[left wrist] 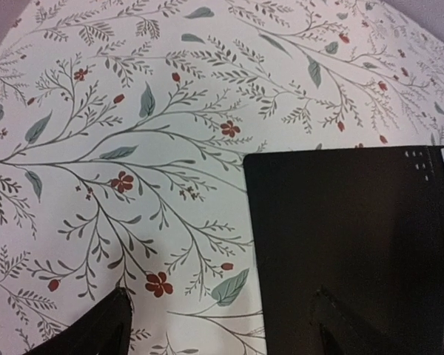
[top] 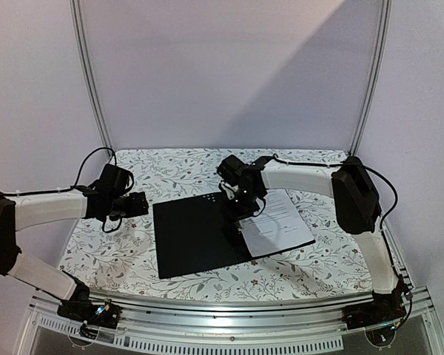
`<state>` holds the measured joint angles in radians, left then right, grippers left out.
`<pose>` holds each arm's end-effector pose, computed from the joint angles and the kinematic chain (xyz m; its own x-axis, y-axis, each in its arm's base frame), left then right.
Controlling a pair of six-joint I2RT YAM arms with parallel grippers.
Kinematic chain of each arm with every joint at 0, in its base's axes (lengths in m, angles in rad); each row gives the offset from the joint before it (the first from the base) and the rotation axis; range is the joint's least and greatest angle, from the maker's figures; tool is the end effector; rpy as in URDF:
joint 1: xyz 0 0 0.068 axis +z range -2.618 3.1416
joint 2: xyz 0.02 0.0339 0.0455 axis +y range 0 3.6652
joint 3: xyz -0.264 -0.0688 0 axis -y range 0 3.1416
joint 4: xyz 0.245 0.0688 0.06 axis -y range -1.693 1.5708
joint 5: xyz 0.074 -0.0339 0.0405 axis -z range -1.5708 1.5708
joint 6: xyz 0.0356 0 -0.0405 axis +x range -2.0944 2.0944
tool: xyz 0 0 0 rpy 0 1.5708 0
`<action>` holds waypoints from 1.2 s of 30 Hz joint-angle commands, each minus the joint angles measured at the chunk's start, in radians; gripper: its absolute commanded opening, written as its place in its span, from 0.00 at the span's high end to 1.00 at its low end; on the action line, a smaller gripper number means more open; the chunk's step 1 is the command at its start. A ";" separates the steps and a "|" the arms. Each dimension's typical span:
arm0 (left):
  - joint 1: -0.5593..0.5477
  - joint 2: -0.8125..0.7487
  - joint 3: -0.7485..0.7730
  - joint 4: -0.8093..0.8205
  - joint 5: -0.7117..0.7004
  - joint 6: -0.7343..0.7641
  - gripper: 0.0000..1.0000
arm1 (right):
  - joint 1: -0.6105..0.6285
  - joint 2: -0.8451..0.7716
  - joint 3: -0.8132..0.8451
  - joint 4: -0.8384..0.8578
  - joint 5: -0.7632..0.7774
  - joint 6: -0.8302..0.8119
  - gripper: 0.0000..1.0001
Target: Put the files into the folder
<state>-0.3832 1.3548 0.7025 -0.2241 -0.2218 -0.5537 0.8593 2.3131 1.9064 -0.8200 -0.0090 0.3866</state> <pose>0.2479 -0.0915 0.1868 -0.7294 -0.2590 -0.6332 -0.1756 0.9654 -0.1927 0.3159 0.3669 0.1631 -0.8556 -0.4150 -0.3093 -0.4715 0.8714 0.1350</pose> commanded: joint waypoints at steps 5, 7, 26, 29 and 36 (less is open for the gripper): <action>-0.007 0.034 -0.032 -0.052 0.075 -0.064 0.16 | 0.003 0.043 0.026 -0.021 0.082 0.015 0.76; -0.011 0.040 -0.028 -0.049 0.079 -0.062 0.15 | 0.002 0.049 0.028 -0.016 0.080 0.014 0.76; -0.069 0.061 -0.041 -0.081 0.100 -0.182 0.15 | 0.014 0.133 0.043 -0.068 0.198 0.051 0.88; -0.082 0.067 -0.060 -0.040 0.084 -0.217 0.16 | 0.015 0.131 -0.007 -0.038 0.170 0.092 0.99; -0.122 0.063 -0.105 0.037 0.082 -0.288 0.16 | 0.010 0.091 -0.059 0.016 0.148 0.154 1.00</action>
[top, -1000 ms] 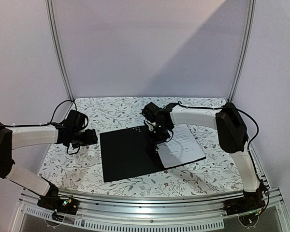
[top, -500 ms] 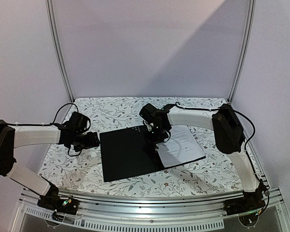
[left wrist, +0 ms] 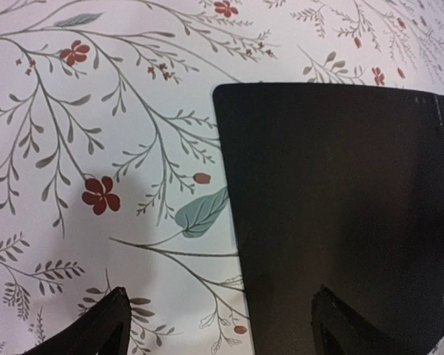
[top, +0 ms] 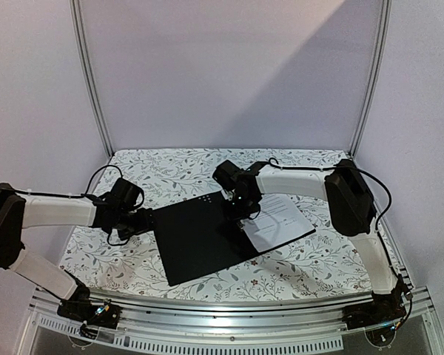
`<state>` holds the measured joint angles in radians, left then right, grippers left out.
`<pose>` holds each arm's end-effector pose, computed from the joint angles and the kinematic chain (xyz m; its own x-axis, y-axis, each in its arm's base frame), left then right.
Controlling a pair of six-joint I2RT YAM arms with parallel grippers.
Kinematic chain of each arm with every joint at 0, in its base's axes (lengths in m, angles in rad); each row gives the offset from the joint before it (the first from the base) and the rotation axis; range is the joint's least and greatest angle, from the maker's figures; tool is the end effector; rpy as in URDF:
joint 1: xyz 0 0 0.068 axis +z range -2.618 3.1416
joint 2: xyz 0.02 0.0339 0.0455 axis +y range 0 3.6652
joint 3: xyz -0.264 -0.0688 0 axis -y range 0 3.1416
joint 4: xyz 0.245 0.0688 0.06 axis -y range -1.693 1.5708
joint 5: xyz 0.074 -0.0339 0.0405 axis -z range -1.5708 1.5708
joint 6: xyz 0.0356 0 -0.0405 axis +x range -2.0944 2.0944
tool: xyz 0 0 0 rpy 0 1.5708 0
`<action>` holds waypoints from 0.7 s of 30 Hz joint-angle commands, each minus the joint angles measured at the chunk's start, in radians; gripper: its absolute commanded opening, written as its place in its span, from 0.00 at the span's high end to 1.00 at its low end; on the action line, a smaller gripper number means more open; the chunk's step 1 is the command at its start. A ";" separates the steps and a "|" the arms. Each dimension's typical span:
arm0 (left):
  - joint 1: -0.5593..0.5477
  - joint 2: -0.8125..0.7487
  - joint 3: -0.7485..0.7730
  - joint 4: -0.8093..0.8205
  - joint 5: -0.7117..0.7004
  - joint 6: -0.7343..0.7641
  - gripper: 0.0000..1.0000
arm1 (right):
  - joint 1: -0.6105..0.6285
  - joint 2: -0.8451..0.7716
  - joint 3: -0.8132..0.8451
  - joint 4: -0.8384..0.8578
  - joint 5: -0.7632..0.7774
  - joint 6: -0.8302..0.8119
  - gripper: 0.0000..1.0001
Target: Put the files into the folder
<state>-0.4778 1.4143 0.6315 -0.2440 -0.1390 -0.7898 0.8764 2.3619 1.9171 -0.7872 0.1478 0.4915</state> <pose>0.2255 -0.1112 0.1505 -0.8131 -0.3710 -0.4485 -0.2639 0.9218 -0.2841 0.3182 0.3740 0.1448 -0.8760 -0.3225 -0.3586 -0.3576 0.9332 0.0344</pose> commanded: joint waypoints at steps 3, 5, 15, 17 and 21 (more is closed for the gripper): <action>-0.041 -0.010 -0.059 0.095 0.008 -0.059 0.15 | -0.026 -0.034 -0.139 0.072 -0.059 0.070 1.00; -0.049 -0.017 -0.075 0.120 0.009 -0.067 0.15 | -0.044 -0.086 -0.201 0.143 -0.102 0.098 1.00; -0.062 -0.002 -0.139 0.291 0.125 -0.061 0.12 | -0.081 -0.199 -0.217 0.165 -0.179 0.104 1.00; -0.063 0.008 -0.143 0.310 0.151 -0.055 0.11 | -0.081 -0.206 -0.217 0.161 -0.188 0.101 1.00; -0.062 0.019 -0.130 0.322 0.189 -0.030 0.10 | -0.081 -0.215 -0.214 0.160 -0.211 0.101 1.00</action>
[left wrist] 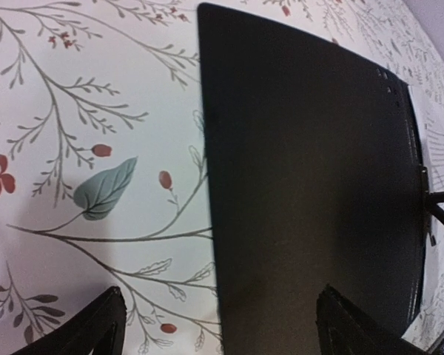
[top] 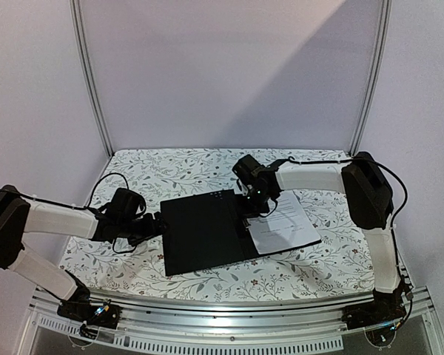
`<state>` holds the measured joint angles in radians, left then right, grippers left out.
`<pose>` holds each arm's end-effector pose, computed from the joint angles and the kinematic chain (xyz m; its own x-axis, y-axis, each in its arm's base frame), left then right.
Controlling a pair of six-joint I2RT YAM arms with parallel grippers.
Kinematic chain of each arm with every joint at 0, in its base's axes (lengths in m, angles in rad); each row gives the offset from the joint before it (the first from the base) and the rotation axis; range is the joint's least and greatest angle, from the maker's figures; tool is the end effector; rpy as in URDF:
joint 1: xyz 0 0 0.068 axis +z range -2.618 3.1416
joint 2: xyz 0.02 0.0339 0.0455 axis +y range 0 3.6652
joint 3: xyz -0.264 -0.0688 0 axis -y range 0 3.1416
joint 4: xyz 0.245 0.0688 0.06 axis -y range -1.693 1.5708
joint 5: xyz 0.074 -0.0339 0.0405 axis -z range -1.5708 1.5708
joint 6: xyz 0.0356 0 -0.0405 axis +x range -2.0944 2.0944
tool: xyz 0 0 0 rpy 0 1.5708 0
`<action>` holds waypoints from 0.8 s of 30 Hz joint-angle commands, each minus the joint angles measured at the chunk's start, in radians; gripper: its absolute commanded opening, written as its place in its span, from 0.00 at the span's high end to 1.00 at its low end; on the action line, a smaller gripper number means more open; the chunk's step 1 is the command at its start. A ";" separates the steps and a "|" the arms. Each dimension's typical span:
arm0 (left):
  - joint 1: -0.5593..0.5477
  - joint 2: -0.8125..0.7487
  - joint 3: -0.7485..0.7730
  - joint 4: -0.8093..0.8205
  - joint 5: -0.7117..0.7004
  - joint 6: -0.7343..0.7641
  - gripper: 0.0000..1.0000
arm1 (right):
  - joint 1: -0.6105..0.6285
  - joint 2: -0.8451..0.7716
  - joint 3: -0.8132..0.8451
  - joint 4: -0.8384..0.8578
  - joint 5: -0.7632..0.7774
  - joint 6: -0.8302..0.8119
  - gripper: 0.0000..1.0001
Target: Put the files into the folder
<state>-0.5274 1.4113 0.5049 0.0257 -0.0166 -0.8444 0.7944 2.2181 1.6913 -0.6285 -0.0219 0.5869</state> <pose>0.2130 -0.1234 0.1337 -0.8120 -0.3921 -0.4324 -0.1700 0.8675 -0.4674 0.3255 0.3326 0.1525 -0.9322 -0.1591 -0.3250 -0.2440 0.9395 0.2402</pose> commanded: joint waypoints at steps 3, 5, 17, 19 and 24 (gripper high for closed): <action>-0.011 0.034 0.022 0.034 0.074 0.045 0.09 | 0.001 -0.089 0.011 0.000 -0.031 0.004 1.00; -0.010 0.044 0.031 0.027 0.084 0.048 0.09 | 0.001 -0.101 0.010 0.000 -0.024 -0.003 1.00; -0.001 0.145 0.034 0.070 0.197 0.033 0.08 | -0.005 -0.151 -0.005 0.002 -0.028 -0.009 1.00; 0.000 0.155 0.041 0.064 0.201 0.031 0.08 | -0.006 -0.161 -0.005 0.001 -0.027 -0.012 1.00; 0.000 0.183 0.057 0.040 0.205 0.027 0.08 | -0.006 -0.176 -0.008 0.000 -0.031 -0.012 1.00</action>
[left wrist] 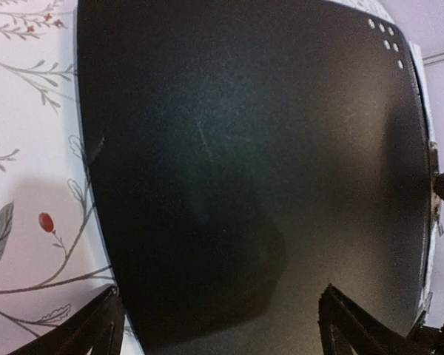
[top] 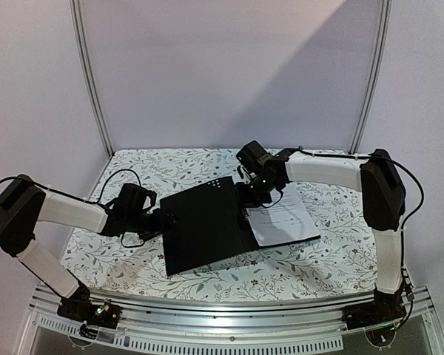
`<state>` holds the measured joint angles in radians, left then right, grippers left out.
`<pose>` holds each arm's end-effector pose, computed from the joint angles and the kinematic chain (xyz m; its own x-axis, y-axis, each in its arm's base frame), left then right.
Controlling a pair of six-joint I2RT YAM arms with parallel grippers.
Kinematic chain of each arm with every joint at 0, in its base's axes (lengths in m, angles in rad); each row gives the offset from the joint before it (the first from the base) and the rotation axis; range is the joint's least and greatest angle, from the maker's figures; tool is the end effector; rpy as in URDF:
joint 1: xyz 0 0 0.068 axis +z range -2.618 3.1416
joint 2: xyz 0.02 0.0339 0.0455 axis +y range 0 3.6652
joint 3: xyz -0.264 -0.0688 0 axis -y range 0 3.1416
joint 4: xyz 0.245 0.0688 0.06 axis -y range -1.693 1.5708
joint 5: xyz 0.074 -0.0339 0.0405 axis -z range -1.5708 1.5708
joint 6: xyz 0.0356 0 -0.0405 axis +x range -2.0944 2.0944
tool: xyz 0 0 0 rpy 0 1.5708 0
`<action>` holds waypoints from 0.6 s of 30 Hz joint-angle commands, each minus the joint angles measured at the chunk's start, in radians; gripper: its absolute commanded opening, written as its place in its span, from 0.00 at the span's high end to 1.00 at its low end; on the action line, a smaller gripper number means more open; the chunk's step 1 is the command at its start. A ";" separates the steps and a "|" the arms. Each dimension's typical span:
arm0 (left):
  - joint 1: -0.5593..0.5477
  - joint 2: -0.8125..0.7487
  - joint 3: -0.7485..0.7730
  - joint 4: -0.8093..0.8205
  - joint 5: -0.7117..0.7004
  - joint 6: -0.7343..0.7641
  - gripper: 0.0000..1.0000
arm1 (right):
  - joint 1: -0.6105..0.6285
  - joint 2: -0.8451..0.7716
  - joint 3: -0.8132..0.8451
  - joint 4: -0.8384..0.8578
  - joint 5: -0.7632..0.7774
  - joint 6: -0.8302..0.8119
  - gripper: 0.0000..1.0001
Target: Put the files into the folder
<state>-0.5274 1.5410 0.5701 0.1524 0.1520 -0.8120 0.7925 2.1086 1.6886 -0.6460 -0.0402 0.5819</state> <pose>0.2346 -0.1429 0.1293 -0.8600 -0.3292 -0.3899 -0.0540 0.8185 -0.5719 0.3194 0.3260 0.1992 -0.9119 -0.1428 -0.3847 -0.2681 0.9171 0.2952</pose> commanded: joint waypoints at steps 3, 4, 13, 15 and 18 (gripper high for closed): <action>0.000 0.060 -0.009 -0.094 0.035 -0.008 0.08 | -0.005 -0.073 -0.017 0.019 -0.006 -0.008 1.00; 0.000 0.059 -0.011 -0.092 0.034 -0.007 0.08 | -0.006 -0.077 -0.025 0.023 -0.009 -0.009 1.00; 0.001 0.031 0.028 -0.282 -0.041 0.007 0.02 | -0.018 -0.099 -0.076 0.060 -0.017 -0.013 1.00; 0.001 0.020 0.000 -0.217 -0.004 0.008 0.01 | -0.023 -0.103 -0.092 0.071 -0.030 -0.014 1.00; 0.001 0.021 -0.039 -0.096 0.040 0.004 0.01 | -0.032 -0.119 -0.132 0.108 -0.077 0.001 1.00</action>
<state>-0.5274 1.5414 0.5991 0.0952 0.1562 -0.8051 0.7773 2.0724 1.5898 -0.6147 -0.0643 0.5789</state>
